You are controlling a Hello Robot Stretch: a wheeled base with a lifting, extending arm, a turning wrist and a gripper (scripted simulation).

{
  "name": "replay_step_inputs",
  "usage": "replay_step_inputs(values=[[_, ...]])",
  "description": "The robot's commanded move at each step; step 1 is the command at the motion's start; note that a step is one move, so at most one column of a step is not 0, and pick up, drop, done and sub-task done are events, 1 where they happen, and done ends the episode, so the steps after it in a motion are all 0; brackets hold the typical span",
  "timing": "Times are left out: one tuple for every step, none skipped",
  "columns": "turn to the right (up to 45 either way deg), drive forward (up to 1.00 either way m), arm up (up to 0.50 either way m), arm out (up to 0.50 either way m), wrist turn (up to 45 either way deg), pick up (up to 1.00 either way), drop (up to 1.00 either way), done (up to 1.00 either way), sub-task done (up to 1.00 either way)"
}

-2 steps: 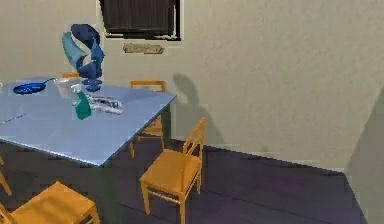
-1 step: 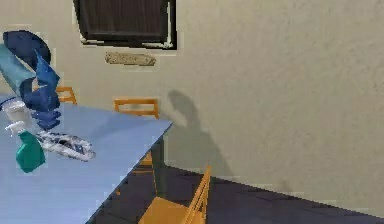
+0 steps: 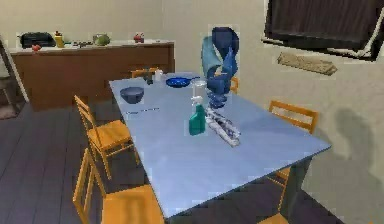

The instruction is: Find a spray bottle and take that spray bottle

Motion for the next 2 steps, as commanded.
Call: replay_step_inputs(values=[[-45.0, 0.0, 0.0, 0.0, 0.0, 0.0, 0.0, 0.0, 0.0], [-39.0, 0.0, 0.0, 0.0, 0.0, 0.0, 0.0, 0.0, 0.0]])
